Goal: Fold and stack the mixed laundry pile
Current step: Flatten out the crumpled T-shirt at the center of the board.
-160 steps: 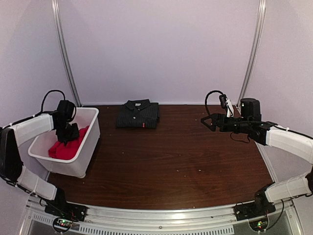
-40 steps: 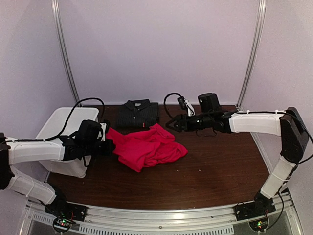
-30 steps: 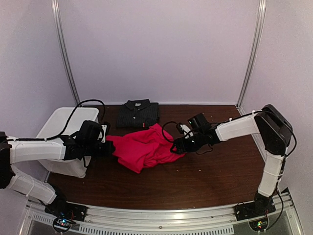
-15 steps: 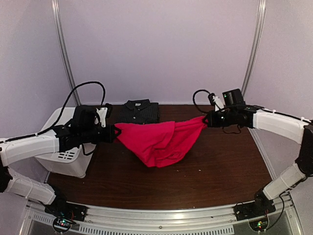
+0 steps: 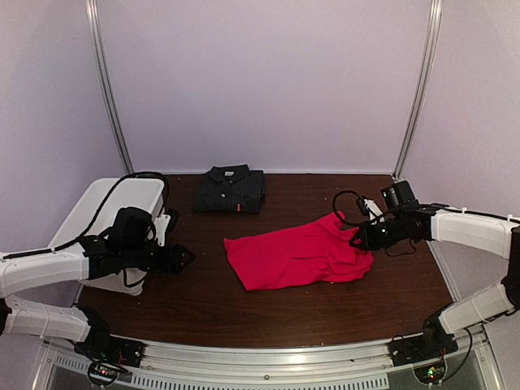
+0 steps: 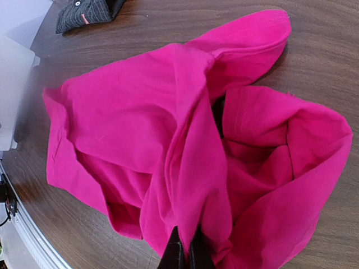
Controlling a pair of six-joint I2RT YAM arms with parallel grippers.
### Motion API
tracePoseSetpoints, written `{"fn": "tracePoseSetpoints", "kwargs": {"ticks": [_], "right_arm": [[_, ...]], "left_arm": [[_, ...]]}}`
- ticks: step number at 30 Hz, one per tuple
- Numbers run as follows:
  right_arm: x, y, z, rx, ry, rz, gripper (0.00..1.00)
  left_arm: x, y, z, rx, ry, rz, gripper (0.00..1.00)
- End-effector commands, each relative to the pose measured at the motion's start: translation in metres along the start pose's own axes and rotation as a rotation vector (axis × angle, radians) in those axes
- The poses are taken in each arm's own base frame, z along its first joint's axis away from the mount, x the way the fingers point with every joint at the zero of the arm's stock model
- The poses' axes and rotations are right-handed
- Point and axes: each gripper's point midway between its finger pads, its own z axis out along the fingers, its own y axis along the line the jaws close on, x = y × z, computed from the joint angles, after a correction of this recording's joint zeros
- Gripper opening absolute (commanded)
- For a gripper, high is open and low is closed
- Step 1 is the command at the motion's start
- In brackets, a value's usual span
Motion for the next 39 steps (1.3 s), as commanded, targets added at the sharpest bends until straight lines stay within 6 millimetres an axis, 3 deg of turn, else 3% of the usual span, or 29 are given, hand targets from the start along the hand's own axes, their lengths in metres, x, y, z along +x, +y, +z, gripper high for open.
{"fn": "tracePoseSetpoints", "kwargs": {"ticks": [1, 3, 5, 8, 10, 11, 15, 18, 21, 22, 25, 27, 29, 30, 32, 34, 37, 39], "right_arm": [[-0.030, 0.022, -0.018, -0.055, -0.092, -0.071, 0.00], [-0.040, 0.028, -0.022, -0.071, -0.118, -0.076, 0.00], [-0.048, 0.036, -0.027, -0.096, -0.140, -0.078, 0.00], [-0.056, 0.044, -0.039, -0.116, -0.177, -0.088, 0.00], [-0.056, 0.046, -0.045, -0.115, -0.185, -0.098, 0.00], [-0.055, 0.045, -0.047, -0.111, -0.182, -0.104, 0.00], [-0.050, 0.043, -0.052, -0.091, -0.170, -0.124, 0.00], [-0.050, 0.046, -0.057, -0.103, -0.188, -0.128, 0.00], [-0.056, 0.047, -0.062, -0.096, -0.205, -0.130, 0.00], [-0.059, 0.047, -0.065, -0.088, -0.213, -0.132, 0.00], [-0.067, 0.051, -0.076, -0.081, -0.241, -0.141, 0.00], [-0.074, 0.056, -0.088, -0.082, -0.268, -0.152, 0.00], [-0.082, 0.064, -0.105, -0.083, -0.307, -0.168, 0.00], [-0.086, 0.066, -0.114, -0.079, -0.328, -0.178, 0.00], [-0.096, 0.074, -0.138, -0.071, -0.374, -0.206, 0.00], [-0.108, 0.087, -0.175, -0.067, -0.454, -0.239, 0.00], [-0.128, 0.103, -0.240, -0.033, -0.602, -0.274, 0.00], [-0.138, 0.102, -0.272, 0.042, -0.664, -0.280, 0.00]], "left_arm": [[-0.040, -0.039, -0.005, 0.082, -0.111, 0.114, 0.60], [-0.048, -0.062, 0.005, 0.094, -0.115, 0.193, 0.65], [-0.052, -0.077, 0.031, 0.084, -0.066, 0.228, 0.69], [-0.056, -0.072, 0.069, -0.002, 0.003, 0.213, 0.74], [-0.062, -0.069, 0.091, -0.042, 0.022, 0.199, 0.89], [-0.064, -0.065, 0.101, -0.073, 0.043, 0.185, 0.90], [-0.072, -0.042, 0.129, -0.238, 0.108, 0.141, 0.91], [-0.066, -0.020, 0.145, -0.310, 0.170, 0.091, 0.90], [-0.051, -0.006, 0.153, -0.329, 0.229, 0.055, 0.81], [-0.047, -0.007, 0.154, -0.309, 0.241, 0.057, 0.73], [-0.032, -0.019, 0.152, -0.210, 0.261, 0.041, 0.54], [-0.025, -0.026, 0.149, -0.157, 0.267, 0.034, 0.34], [-0.025, -0.027, 0.141, -0.142, 0.263, 0.033, 0.05], [-0.032, -0.030, 0.132, -0.132, 0.236, 0.038, 0.00], [-0.050, -0.036, 0.112, -0.118, 0.167, 0.050, 0.00], [-0.072, -0.052, 0.086, -0.051, 0.083, 0.101, 0.00], [-0.102, -0.089, 0.030, 0.133, -0.082, 0.221, 0.00], [-0.113, -0.088, -0.004, 0.130, -0.168, 0.253, 0.00]]}}
